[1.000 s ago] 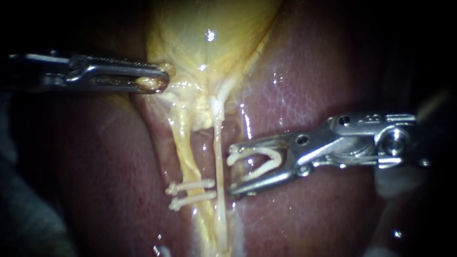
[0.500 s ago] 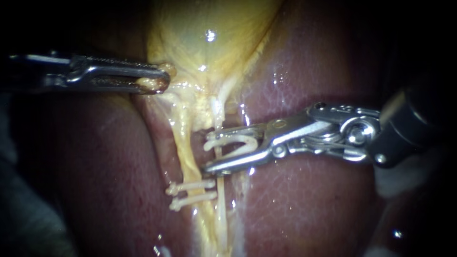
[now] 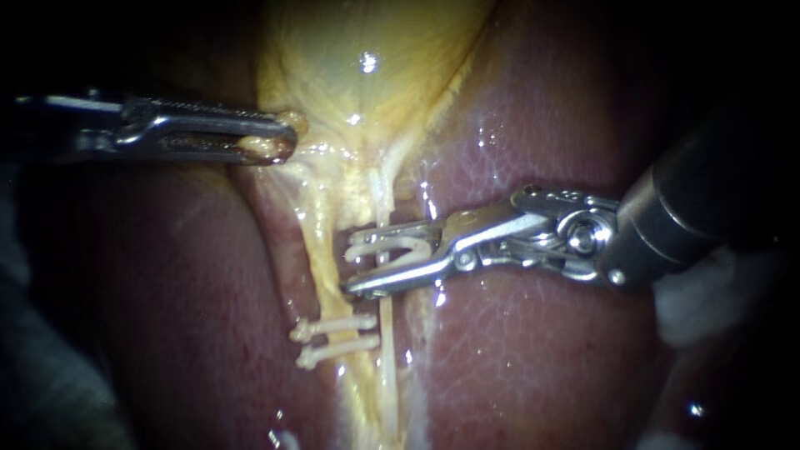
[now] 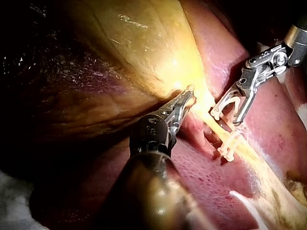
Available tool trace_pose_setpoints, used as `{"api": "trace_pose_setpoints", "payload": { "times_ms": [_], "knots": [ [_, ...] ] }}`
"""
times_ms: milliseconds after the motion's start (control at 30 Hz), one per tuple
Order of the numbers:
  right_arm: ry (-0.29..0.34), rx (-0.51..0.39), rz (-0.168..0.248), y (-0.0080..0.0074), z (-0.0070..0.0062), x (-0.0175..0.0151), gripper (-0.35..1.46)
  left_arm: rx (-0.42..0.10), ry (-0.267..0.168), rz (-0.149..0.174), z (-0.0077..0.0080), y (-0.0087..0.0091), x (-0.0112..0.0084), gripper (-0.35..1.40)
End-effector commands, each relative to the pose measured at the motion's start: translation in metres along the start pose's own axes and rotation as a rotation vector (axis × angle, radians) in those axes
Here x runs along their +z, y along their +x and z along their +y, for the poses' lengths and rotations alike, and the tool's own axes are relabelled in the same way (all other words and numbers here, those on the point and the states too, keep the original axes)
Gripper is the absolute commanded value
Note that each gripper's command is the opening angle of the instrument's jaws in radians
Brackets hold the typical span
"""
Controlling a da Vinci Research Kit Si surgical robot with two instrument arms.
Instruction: Clipping third clip left tube
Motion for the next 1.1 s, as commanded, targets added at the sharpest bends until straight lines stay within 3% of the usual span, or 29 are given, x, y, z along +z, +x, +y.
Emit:
{"api": "trace_pose_setpoints", "payload": {
  "times_ms": [33,400,700,1100],
  "knots": [
    [0.000,-0.001,0.000,-0.0001,0.0001,0.0000,0.50,0.000,0.000,0.000,0.0000,0.0000,0.0000,-0.35],
    [-0.003,-0.004,0.000,-0.0003,0.0008,0.0005,0.50,0.000,0.000,0.000,0.0000,-0.0001,0.0000,-0.35],
    [0.026,0.007,0.045,0.0002,0.0010,0.0018,0.50,0.000,0.001,0.000,0.0000,-0.0001,0.0001,-0.35],
    [0.100,0.015,0.014,0.0007,0.0007,0.0048,0.49,0.000,0.001,0.001,0.0000,-0.0001,0.0001,-0.35]
  ]
}}
